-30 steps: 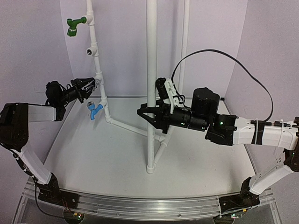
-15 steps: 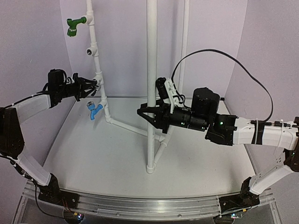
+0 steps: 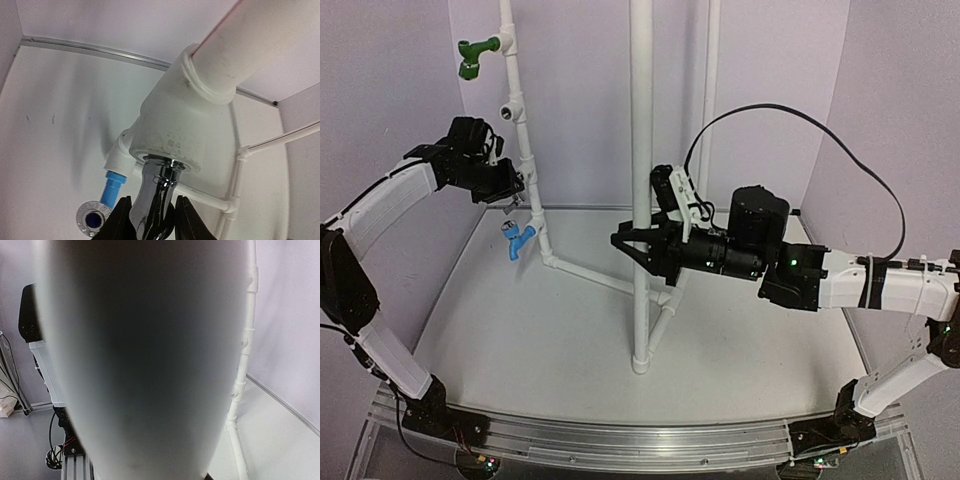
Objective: Install the water faucets
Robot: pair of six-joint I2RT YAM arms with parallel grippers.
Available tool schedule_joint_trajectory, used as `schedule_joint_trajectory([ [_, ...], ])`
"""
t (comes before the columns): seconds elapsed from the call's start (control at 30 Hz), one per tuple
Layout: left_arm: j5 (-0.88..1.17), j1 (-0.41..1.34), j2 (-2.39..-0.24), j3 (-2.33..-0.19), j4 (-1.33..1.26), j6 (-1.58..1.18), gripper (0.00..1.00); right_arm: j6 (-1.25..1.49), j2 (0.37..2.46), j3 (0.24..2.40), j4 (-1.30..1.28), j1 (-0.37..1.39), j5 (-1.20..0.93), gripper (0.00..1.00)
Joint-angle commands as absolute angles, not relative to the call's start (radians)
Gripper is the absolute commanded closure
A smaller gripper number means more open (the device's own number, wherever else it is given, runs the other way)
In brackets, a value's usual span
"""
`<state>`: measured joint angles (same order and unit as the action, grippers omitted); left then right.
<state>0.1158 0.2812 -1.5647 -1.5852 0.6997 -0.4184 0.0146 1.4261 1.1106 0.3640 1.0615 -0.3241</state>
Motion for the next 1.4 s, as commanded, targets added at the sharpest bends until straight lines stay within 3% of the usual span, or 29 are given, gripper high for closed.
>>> schedule_joint_trajectory([
  [0.0, -0.230, 0.417, -1.628, -1.785, 0.853, -0.098, 0.85, 0.189, 1.439, 1.156, 0.352, 1.081, -0.363, 1.00],
  [0.27, -0.691, 0.556, -1.745, -1.841, 0.903, 0.071, 0.88, 0.189, 1.458, 1.182, 0.330, 1.085, -0.341, 1.00],
  [0.5, -0.998, 0.646, -1.781, -1.728, 0.780, 0.190, 0.85, 0.186, 1.463, 1.181, 0.317, 1.087, -0.324, 1.00],
  [0.63, -1.040, 0.650, -1.766, -1.702, 0.730, 0.193, 0.76, 0.180, 1.462, 1.177, 0.317, 1.086, -0.318, 1.00],
  [0.7, -1.048, 0.652, -1.748, -1.695, 0.717, 0.201, 0.60, 0.178, 1.462, 1.184, 0.316, 1.087, -0.319, 1.00],
  [0.77, -1.013, 0.652, -1.718, -1.683, 0.703, 0.196, 0.34, 0.173, 1.464, 1.193, 0.315, 1.087, -0.329, 1.00],
  [0.8, -0.981, 0.652, -1.697, -1.682, 0.701, 0.183, 0.27, 0.171, 1.465, 1.195, 0.315, 1.087, -0.333, 1.00],
  [0.97, -0.786, 0.652, -1.567, -1.686, 0.721, 0.092, 0.11, 0.161, 1.485, 1.211, 0.301, 1.086, -0.350, 1.00],
  [1.2, -0.531, 0.641, -1.297, -1.550, 0.687, -0.092, 0.01, 0.182, 1.476, 1.197, 0.316, 1.087, -0.349, 1.00],
  [1.37, -0.119, 0.405, -1.145, -1.440, 0.624, -0.274, 0.00, 0.180, 1.480, 1.201, 0.316, 1.087, -0.363, 1.00],
])
